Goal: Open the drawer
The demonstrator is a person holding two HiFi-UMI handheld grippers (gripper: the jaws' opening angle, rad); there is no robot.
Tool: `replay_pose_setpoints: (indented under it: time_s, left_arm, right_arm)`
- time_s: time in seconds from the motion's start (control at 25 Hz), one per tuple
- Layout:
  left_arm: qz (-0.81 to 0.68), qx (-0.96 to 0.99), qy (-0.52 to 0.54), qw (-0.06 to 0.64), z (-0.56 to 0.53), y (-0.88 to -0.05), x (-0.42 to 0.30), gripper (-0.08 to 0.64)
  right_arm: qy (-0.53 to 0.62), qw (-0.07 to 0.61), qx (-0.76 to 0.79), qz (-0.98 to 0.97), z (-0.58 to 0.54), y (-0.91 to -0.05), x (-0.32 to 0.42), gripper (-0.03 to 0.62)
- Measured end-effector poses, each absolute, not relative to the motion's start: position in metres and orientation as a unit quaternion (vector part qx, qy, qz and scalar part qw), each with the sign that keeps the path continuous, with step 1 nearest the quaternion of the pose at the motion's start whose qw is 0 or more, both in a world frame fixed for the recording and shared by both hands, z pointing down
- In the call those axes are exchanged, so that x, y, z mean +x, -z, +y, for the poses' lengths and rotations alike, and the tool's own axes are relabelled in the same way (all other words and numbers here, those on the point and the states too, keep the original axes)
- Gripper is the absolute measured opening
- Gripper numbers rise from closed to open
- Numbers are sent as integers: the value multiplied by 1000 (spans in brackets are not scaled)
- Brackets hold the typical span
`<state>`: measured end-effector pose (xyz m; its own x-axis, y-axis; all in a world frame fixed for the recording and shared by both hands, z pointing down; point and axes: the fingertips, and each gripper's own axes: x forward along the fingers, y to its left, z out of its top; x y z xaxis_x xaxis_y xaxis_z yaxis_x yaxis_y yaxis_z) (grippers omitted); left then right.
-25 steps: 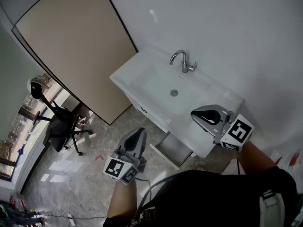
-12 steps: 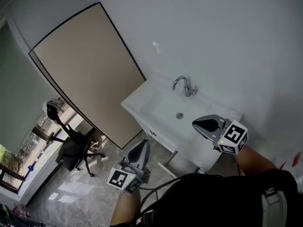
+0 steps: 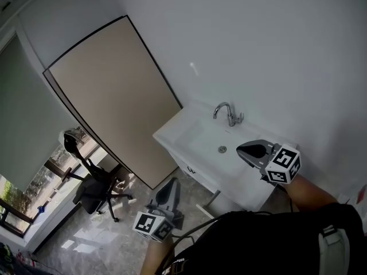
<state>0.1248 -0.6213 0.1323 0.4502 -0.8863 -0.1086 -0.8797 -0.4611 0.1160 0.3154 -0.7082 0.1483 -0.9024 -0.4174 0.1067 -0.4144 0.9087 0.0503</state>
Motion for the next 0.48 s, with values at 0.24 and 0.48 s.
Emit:
replay_pose_setpoints:
  time_s: [0.24, 0.48]
  left_arm:
    - [-520, 850, 80, 22, -623, -130, 121, 0]
    - [-519, 851, 79, 19, -625, -125, 120, 0]
  right_arm:
    - [23, 66, 218, -973, -713, -146, 311, -2]
    - [39, 80, 225, -970, -717, -148, 311, -2]
